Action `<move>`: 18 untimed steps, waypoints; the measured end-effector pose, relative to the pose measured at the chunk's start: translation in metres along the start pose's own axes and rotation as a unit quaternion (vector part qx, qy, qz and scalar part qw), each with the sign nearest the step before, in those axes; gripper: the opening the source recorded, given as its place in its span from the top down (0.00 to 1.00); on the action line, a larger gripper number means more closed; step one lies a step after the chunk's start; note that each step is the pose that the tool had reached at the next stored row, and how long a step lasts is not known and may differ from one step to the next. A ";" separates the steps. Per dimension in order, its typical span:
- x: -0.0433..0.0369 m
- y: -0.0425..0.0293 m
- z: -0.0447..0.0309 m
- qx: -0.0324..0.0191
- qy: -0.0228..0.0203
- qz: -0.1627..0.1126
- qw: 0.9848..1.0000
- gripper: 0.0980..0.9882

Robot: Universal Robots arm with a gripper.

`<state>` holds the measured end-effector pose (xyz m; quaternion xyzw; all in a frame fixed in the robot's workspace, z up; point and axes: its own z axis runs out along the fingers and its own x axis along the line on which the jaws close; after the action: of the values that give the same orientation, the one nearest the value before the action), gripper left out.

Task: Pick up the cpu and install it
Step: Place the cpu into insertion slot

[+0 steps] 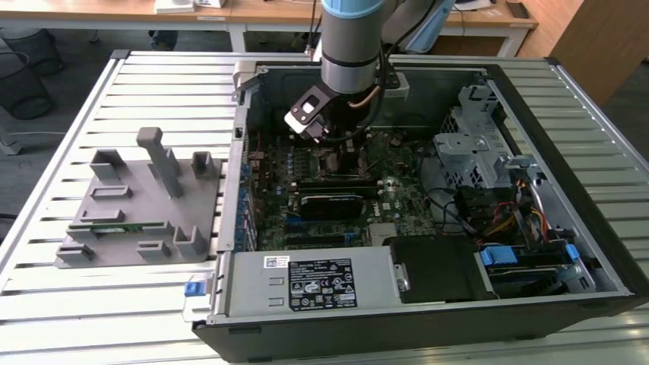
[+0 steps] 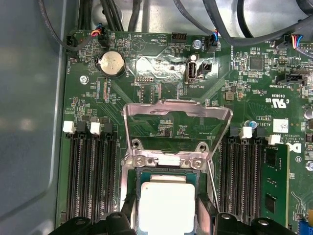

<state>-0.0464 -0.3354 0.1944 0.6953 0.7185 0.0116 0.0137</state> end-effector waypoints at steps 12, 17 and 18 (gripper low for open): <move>0.0000 0.0006 -0.0144 0.001 0.000 0.000 1.000 0.72; 0.0000 0.0007 -0.0181 0.002 0.000 0.000 1.000 0.98; 0.0000 0.0007 -0.0188 0.002 0.000 0.000 1.000 0.98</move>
<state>-0.0464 -0.3354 0.2132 0.6953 0.7185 0.0103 0.0123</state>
